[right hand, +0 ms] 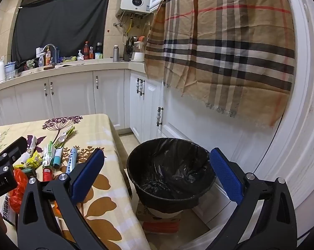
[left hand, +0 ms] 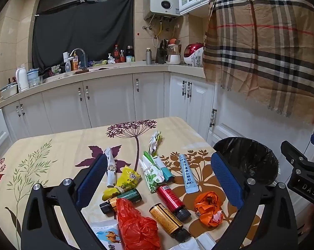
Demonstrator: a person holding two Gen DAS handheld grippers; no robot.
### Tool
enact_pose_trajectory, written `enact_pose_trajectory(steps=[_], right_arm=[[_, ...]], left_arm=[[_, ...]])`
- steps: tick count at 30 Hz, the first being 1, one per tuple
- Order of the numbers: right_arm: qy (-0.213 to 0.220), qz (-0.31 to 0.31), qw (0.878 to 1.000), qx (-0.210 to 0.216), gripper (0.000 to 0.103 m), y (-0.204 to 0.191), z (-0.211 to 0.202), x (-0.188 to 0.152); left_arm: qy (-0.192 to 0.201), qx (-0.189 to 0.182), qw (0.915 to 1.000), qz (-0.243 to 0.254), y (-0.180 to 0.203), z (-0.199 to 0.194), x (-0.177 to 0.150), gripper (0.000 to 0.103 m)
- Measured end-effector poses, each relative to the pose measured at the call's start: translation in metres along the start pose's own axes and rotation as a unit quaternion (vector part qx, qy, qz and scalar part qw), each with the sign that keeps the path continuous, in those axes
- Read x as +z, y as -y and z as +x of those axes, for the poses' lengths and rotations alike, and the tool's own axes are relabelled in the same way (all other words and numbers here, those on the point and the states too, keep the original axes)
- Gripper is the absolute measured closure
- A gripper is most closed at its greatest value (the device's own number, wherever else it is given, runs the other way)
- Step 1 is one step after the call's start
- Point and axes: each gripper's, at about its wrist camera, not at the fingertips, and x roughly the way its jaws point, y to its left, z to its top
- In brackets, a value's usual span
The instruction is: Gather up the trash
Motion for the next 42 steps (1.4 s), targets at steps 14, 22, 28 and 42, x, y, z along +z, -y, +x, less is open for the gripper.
enact_pose_trajectory(steps=[14,22,28,42], right_arm=[[-0.001,0.001,1.000,0.000,0.004,0.0040,-0.0010,0.0021],[0.001,0.001,1.000,-0.001,0.004,0.0031,-0.0008,0.0023],[0.001,0.001,1.000,-0.002,0.004,0.0032,-0.0007,0.0024],[0.001,0.001,1.000,-0.001,0.004,0.0035,-0.0008,0.0019]], left_arm=[[-0.001,-0.003,1.0000,-0.001,-0.0039,-0.0001,0.0033,0.007],[-0.001,-0.003,1.0000,-0.002,-0.0034,-0.0015,0.0056,0.007],[-0.002,-0.003,1.0000,-0.003,-0.0040,-0.0012,0.0051,0.007],[-0.004,-0.004,1.0000,-0.005,-0.0063,0.0005,0.0029,0.007]])
